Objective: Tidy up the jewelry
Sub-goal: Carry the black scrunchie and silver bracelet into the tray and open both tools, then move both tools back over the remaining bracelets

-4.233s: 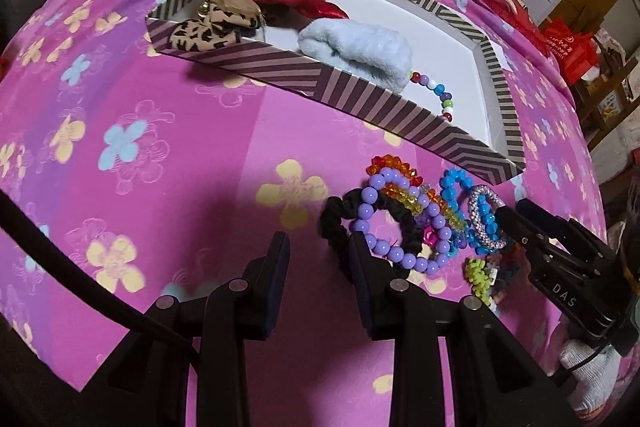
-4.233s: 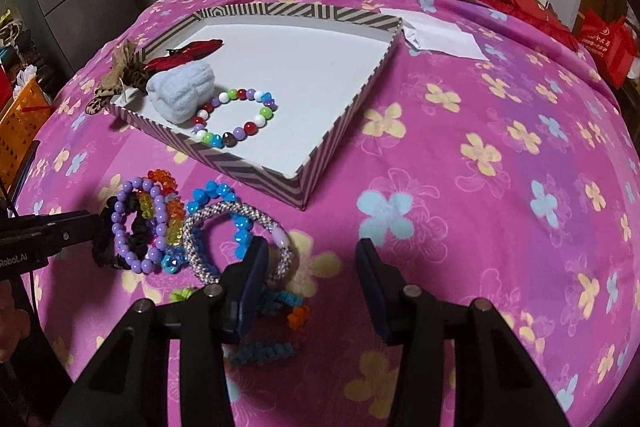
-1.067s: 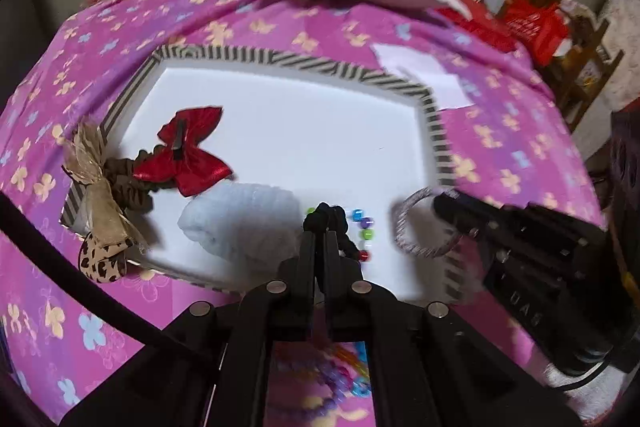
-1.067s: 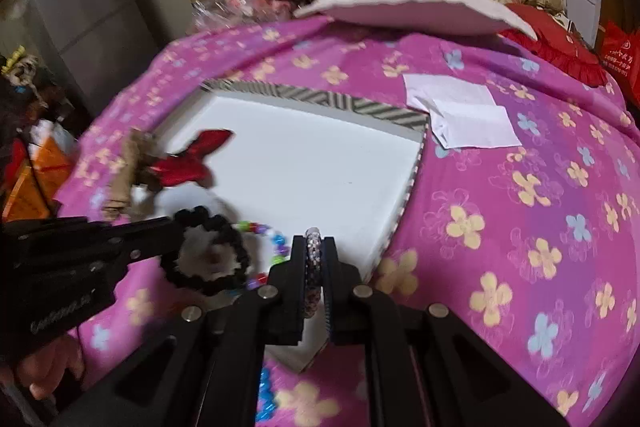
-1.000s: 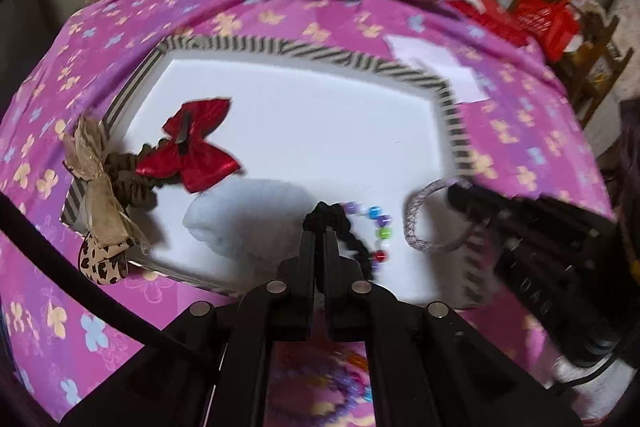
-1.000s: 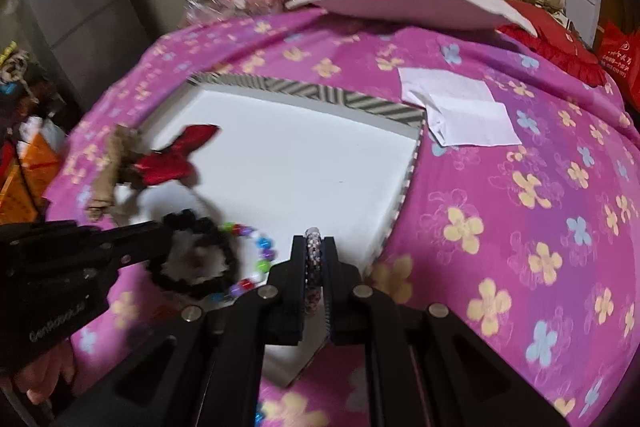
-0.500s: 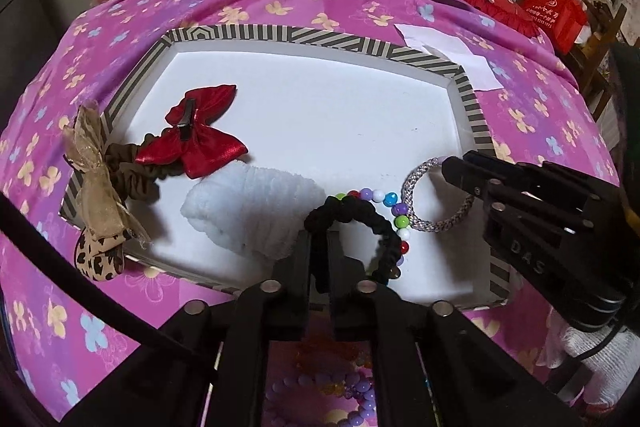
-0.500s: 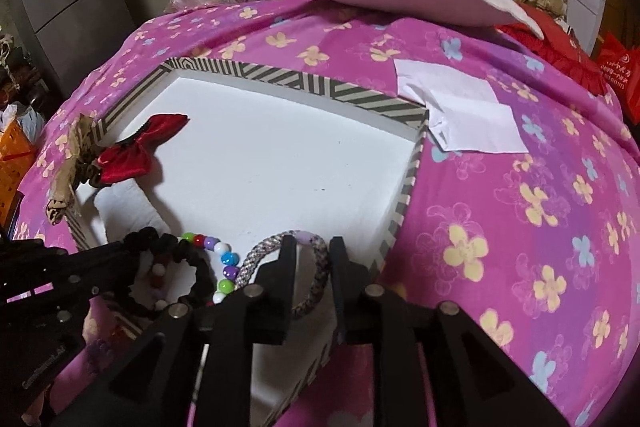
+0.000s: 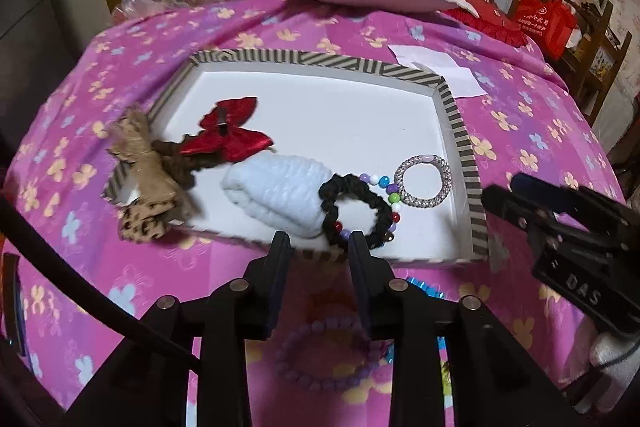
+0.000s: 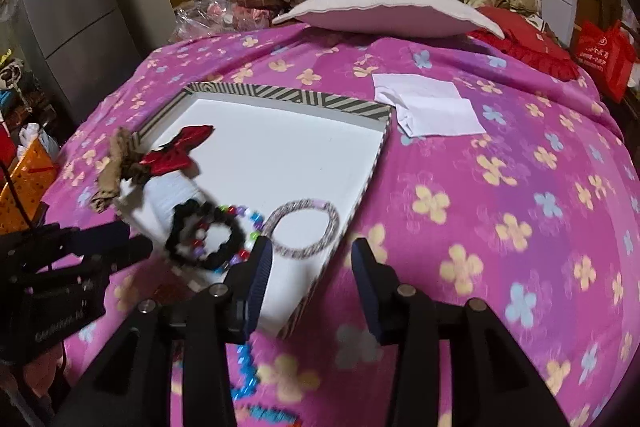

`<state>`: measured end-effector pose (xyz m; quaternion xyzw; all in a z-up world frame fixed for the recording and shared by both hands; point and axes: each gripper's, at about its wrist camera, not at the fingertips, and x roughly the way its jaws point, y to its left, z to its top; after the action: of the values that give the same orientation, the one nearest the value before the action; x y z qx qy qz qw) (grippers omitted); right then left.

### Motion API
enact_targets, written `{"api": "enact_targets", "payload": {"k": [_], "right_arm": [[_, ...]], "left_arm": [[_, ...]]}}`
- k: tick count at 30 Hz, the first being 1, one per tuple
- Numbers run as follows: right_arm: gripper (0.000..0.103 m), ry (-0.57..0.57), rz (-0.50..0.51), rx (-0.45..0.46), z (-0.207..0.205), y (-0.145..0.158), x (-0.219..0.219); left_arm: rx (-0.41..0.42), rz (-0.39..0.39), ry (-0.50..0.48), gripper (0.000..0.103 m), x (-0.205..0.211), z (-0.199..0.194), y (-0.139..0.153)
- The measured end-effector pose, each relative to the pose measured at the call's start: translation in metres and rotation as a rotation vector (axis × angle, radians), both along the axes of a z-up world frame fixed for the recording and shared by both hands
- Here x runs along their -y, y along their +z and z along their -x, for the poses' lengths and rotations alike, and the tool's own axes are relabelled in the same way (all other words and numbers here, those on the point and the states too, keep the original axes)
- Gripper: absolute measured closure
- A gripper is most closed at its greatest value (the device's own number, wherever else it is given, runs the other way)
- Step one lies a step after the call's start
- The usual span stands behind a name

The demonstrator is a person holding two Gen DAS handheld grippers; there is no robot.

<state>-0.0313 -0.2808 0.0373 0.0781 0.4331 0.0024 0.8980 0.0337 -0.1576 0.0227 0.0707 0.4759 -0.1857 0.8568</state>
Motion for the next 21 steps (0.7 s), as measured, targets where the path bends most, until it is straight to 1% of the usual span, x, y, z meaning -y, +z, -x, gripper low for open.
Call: {"api": "enact_targets", "payload": {"k": [4, 7, 10, 15, 21], "right_arm": [[0.054, 0.006, 0.014, 0.006, 0.021, 0.002, -0.013], [0.051, 0.006, 0.009, 0.014, 0.034, 0.006, -0.021], [0.048, 0.006, -0.001, 0.018, 0.045, 0.007, -0.028], [0.047, 0.014, -0.009, 0.015, 0.063, 0.008, -0.042], [0.047, 0.018, -0.006, 0.024, 0.079, 0.014, -0.052]], "left_arm": [[0.022, 0.007, 0.027, 0.052, -0.012, 0.015, 0.006], [0.045, -0.001, 0.045, 0.052, -0.020, 0.028, 0.010], [0.055, 0.006, 0.060, 0.052, -0.030, 0.039, 0.013], [0.060, 0.019, 0.091, 0.052, -0.045, 0.055, 0.015], [0.064, 0.016, 0.114, 0.052, -0.057, 0.069, 0.015]]}}
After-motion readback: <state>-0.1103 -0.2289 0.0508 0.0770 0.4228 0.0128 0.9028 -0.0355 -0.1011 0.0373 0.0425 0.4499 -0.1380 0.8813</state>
